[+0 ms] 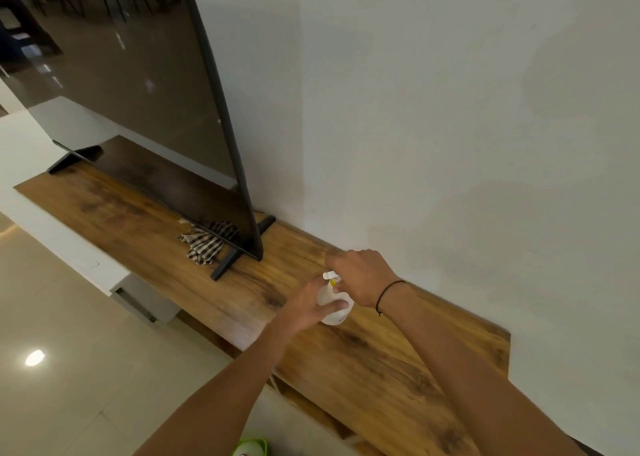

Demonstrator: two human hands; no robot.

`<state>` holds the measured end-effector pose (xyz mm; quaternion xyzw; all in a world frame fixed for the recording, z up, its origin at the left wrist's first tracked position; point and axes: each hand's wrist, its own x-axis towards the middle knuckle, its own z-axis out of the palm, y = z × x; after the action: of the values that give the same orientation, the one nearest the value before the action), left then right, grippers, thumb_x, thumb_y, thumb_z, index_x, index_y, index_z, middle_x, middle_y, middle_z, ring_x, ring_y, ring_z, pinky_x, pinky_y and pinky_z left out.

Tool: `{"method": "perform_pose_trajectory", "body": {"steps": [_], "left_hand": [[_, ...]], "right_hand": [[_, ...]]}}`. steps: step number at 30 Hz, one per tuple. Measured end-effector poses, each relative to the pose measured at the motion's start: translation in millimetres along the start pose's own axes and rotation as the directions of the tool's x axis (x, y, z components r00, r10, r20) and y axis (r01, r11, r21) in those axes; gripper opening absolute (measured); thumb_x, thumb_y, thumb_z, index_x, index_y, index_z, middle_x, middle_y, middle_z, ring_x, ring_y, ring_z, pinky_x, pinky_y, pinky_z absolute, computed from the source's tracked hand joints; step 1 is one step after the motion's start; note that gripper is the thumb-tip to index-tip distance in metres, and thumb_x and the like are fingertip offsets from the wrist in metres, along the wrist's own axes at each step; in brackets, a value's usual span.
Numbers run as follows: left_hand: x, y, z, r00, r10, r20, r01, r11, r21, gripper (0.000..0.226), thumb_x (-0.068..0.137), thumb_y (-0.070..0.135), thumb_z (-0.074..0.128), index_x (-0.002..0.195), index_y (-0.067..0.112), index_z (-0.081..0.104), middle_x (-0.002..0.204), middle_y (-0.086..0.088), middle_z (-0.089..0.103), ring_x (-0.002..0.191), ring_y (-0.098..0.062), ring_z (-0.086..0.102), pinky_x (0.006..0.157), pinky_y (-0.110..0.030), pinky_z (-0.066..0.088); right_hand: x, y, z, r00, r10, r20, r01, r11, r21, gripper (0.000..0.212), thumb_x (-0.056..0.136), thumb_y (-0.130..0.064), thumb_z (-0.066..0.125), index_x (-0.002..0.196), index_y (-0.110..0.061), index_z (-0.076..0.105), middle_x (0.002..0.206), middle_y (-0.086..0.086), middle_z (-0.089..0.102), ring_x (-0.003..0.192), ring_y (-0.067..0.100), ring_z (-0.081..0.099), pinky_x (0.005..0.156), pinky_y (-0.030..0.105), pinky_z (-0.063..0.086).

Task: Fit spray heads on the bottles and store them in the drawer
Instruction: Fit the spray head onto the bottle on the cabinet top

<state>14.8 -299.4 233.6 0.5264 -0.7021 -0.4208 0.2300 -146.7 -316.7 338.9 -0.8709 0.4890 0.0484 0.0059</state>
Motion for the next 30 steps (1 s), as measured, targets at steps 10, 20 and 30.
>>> {"method": "perform_pose_trajectory", "body": {"steps": [10,20,30], "left_hand": [[-5,6,3,0.993,-0.111,0.027,0.112,0.992,-0.051,0.063,0.096,0.054,0.072,0.150,0.027,0.052,0.139,0.013,0.058,0.129,-0.010,0.053,0.106,-0.031,0.047],[-13,14,19,0.984,-0.109,-0.141,0.124,0.987,0.104,0.060,0.091,0.066,0.070,0.136,0.029,0.061,0.138,0.004,0.061,0.125,-0.019,0.060,0.103,-0.042,0.056],[-14,9,15,0.990,-0.138,0.044,0.131,0.983,0.128,0.103,0.069,0.054,0.095,0.153,0.027,0.042,0.144,0.005,0.058,0.130,-0.020,0.059,0.106,-0.046,0.055]], "right_hand": [[12,-10,-18,0.977,-0.156,0.147,0.178,0.971,-0.158,0.023,0.089,-0.006,0.073,0.110,-0.015,0.071,0.104,0.005,0.073,0.085,0.029,0.068,0.078,0.038,0.056],[14,-10,4,0.976,0.190,0.103,-0.199,0.976,0.093,0.040,0.096,-0.050,0.066,0.112,-0.014,0.064,0.108,0.011,0.063,0.078,0.029,0.055,0.066,0.038,0.044],[3,4,9,0.974,0.131,0.183,-0.164,0.970,0.178,0.051,0.083,-0.036,0.086,0.122,-0.013,0.063,0.120,0.013,0.062,0.103,0.039,0.067,0.072,0.037,0.045]]}}
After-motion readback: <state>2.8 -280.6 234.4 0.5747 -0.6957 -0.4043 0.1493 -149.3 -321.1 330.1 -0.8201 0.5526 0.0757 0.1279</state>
